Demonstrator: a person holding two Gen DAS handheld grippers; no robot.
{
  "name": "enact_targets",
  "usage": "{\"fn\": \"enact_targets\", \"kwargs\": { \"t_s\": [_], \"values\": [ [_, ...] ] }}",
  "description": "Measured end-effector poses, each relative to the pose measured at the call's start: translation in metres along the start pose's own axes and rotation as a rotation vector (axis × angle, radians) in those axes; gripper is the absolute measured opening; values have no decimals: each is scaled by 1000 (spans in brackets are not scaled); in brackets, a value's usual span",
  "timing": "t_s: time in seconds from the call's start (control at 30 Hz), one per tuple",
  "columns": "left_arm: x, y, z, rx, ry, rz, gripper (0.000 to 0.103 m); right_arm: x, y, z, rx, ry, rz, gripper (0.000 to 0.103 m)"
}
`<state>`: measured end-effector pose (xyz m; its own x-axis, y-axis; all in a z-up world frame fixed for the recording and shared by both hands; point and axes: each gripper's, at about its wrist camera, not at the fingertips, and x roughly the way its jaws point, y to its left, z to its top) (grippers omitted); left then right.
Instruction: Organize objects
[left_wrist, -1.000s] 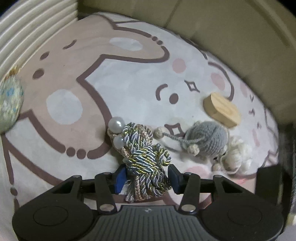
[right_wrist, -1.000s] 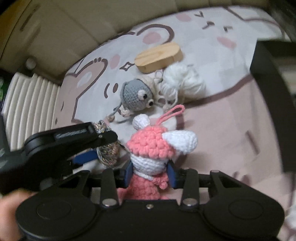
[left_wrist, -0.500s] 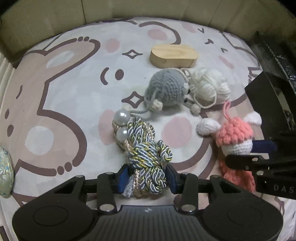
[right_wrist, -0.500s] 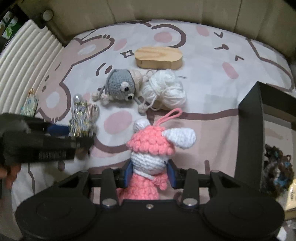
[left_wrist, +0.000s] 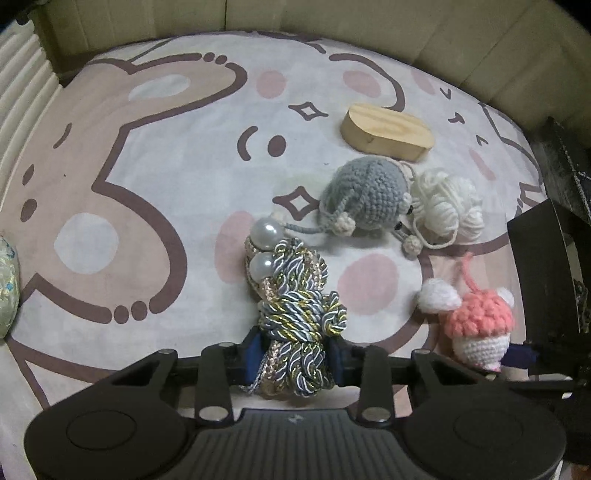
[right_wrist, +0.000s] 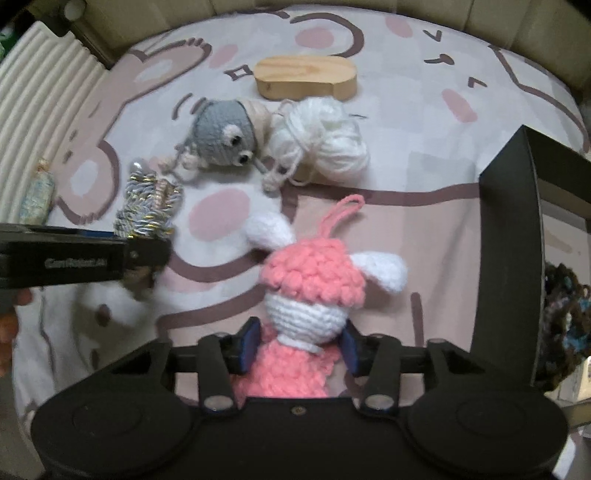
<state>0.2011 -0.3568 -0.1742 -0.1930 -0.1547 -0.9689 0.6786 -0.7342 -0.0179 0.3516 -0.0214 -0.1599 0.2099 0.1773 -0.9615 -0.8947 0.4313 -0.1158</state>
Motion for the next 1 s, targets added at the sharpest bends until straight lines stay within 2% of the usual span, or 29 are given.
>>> {"fn": "enact_targets", "kwargs": {
  "t_s": [0.03, 0.1, 0.37, 0.7, 1.0],
  "values": [
    [-1, 0, 0, 16, -7, 6, 37, -2, 0, 1, 3, -14, -8, 38],
    [-6, -1, -1, 24, -24, 20, 37, -9, 1, 3, -1, -46, -14, 38],
    [-32, 0, -1, 18, -102, -4, 37, -41, -5, 7, 33, -170, -14, 38],
    [-85, -10, -11, 56, -247, -46, 37, -80, -9, 5, 53, -314, -24, 38],
    [-122, -26, -22, 108, -334, -90, 37, -109, -6, -3, 37, -393, -40, 38]
  ]
}}
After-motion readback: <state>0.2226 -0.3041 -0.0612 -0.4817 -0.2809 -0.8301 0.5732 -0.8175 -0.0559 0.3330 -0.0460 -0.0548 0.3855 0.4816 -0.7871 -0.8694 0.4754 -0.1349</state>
